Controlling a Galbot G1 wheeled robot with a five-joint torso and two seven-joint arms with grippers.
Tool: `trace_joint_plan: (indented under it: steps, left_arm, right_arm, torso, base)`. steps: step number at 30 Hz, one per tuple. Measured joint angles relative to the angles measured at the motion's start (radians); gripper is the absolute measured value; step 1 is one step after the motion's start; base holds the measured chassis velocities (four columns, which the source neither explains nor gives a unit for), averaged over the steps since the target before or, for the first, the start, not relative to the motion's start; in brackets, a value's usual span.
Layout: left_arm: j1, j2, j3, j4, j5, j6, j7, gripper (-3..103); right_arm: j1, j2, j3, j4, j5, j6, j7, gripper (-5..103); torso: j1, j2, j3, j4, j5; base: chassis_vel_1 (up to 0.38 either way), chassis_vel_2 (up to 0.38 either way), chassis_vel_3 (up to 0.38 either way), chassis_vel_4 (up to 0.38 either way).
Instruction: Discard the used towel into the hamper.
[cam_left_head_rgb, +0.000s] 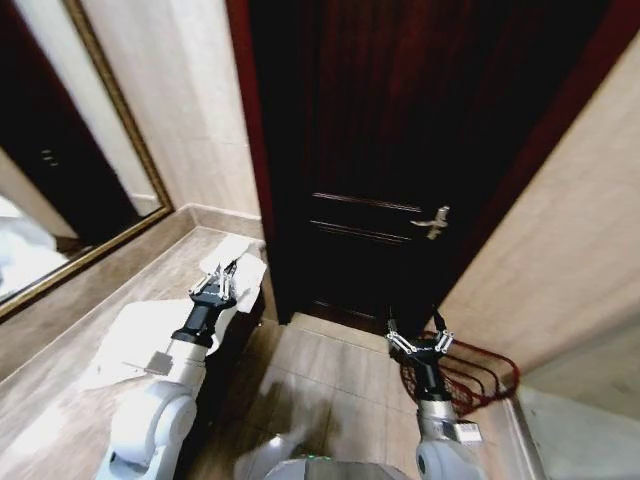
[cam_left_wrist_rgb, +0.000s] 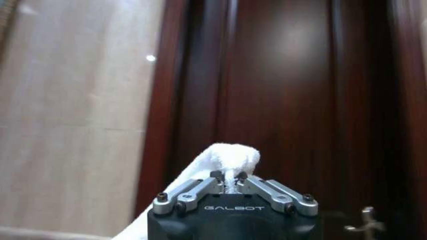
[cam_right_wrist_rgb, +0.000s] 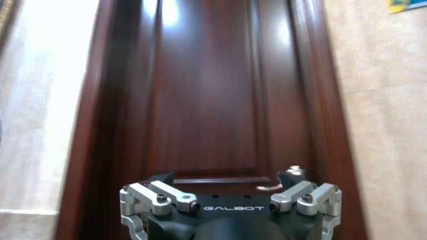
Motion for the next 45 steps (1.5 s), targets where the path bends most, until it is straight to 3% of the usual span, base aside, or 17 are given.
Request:
trace_joint_plan:
  steps: [8,45]
  left_arm:
    - [-0.008,0.010,-0.012,0.001,-0.033,-0.016,0.003,4]
    - [-0.008,-0.006,0.015,0.037,-0.020,-0.039,0.000,4]
  right_arm:
    - [0.005,0.001,0.002,-0.021,-0.002,0.023,-0.005,100]
    - [0.011,-0.001,0.005,-0.050,-0.005,0.048,-0.002,100]
  torso:
    - [0.000,0.000,0.000,0.0001,0.0000]
    - [0.000,0.000,0.000,0.0000,0.0001]
  base:
    - [-0.114,-0.127,-0.118,-0.127]
    - [-0.123,-0.128,-0.124,-0.127]
